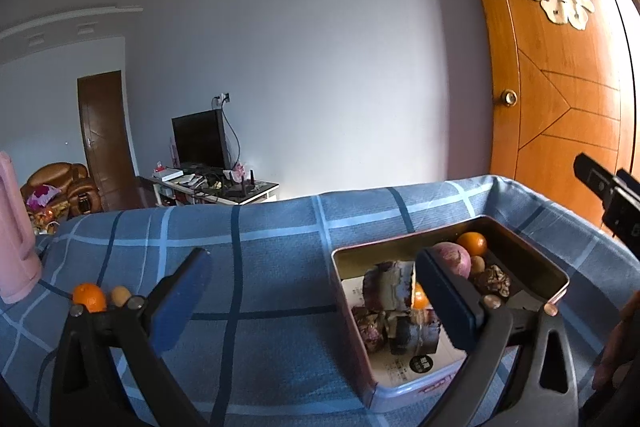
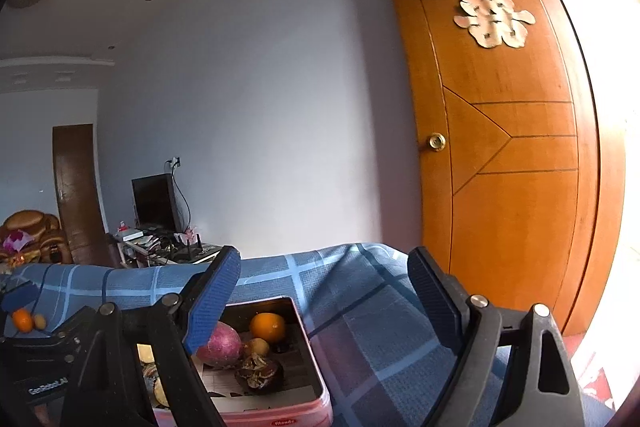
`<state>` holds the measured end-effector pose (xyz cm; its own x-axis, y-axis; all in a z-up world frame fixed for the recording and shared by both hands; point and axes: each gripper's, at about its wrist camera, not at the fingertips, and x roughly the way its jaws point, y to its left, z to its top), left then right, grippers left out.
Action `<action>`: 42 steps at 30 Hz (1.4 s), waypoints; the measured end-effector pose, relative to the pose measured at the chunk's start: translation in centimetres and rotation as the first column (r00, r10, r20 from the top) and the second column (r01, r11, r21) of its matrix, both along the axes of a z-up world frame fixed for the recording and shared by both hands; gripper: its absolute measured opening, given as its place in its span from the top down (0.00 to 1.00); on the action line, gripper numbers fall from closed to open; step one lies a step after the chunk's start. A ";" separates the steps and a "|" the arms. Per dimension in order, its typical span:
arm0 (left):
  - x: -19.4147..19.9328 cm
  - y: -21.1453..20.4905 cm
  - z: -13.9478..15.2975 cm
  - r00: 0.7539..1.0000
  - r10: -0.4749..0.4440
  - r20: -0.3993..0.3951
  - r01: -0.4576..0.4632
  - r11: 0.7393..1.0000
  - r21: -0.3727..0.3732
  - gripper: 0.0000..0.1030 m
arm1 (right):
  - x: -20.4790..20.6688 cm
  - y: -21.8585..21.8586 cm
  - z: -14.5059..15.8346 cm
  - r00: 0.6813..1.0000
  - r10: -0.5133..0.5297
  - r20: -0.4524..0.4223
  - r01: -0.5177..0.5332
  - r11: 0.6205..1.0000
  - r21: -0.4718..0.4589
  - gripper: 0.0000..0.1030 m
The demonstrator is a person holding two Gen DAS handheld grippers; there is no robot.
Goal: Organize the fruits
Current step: 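Lift both grippers out of the tin box and move toward the orange and yellow fruit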
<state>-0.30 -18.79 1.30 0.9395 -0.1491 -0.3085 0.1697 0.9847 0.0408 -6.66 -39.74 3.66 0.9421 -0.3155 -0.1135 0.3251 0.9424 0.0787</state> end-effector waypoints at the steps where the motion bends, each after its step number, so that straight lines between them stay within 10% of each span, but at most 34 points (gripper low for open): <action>1: -0.1 0.2 0.0 1.000 -0.001 -0.001 0.001 1.000 -0.002 0.00 | -0.1 0.1 -0.1 1.000 -0.010 -0.004 0.010 1.000 0.001 0.16; 42: -1.6 14.3 -0.6 0.994 0.105 -0.028 -0.105 0.994 0.013 0.00 | -0.4 17.8 -1.6 0.981 0.154 -0.121 -0.155 0.988 0.001 0.16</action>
